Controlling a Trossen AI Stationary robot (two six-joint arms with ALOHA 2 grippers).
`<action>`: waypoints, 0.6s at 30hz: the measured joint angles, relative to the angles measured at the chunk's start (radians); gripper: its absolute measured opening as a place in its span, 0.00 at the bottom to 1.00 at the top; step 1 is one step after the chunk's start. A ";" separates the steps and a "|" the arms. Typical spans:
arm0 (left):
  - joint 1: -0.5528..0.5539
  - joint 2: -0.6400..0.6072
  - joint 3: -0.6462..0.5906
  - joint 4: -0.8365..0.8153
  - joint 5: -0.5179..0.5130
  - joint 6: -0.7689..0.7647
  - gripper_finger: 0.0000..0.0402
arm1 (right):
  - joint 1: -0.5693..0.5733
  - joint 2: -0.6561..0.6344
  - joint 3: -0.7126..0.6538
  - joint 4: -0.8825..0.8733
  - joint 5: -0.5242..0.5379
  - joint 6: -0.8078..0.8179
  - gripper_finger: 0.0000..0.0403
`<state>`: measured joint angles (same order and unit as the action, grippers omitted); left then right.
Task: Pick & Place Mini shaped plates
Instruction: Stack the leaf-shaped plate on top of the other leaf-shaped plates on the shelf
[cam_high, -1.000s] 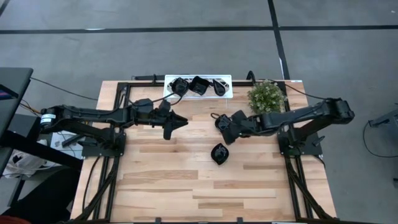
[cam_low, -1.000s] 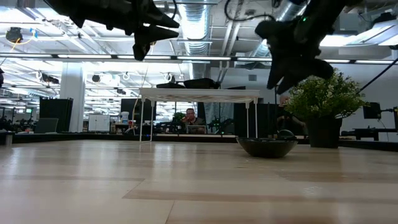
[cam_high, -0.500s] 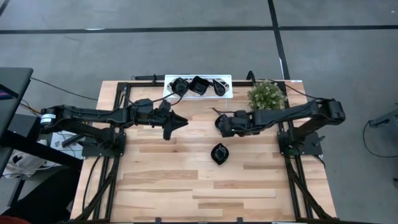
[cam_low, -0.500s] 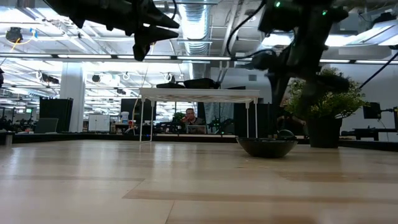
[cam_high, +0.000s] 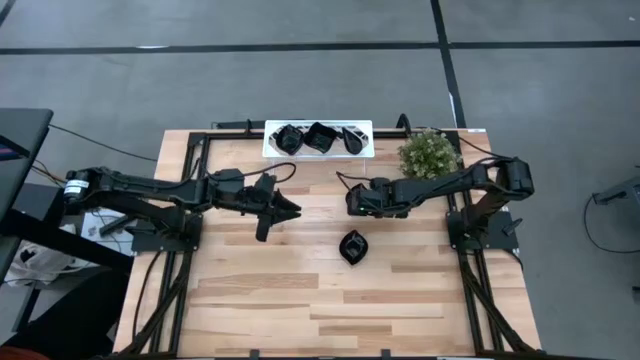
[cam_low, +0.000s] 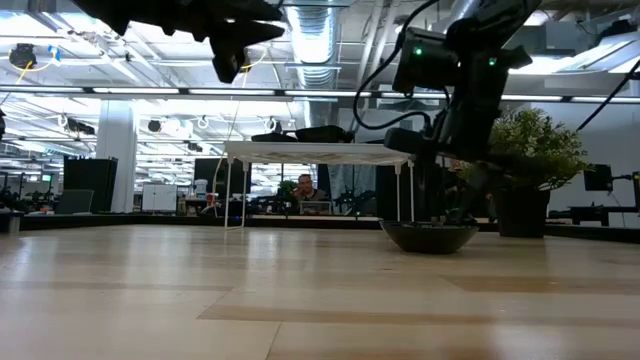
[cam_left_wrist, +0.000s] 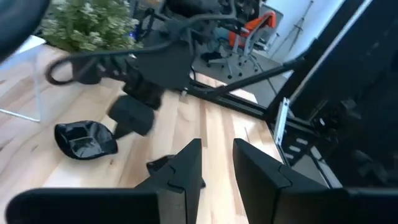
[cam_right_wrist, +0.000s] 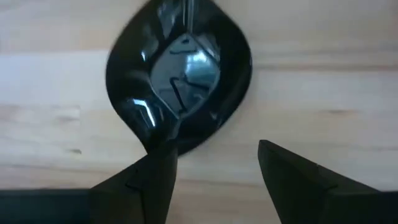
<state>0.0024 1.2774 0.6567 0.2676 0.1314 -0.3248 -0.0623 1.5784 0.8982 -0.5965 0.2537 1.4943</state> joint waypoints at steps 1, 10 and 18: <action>-0.008 -0.007 0.000 -0.007 0.000 0.006 0.23 | -0.002 0.000 0.000 0.003 0.014 0.002 0.54; -0.061 -0.155 -0.076 0.003 -0.068 0.063 0.23 | -0.055 0.000 0.000 0.002 0.070 0.044 0.53; -0.063 -0.336 -0.179 0.014 -0.113 0.063 0.23 | -0.076 0.000 0.000 0.022 0.088 0.060 0.53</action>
<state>-0.0605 0.9416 0.4778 0.2817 0.0185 -0.2623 -0.1383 1.5784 0.8982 -0.5746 0.3420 1.5539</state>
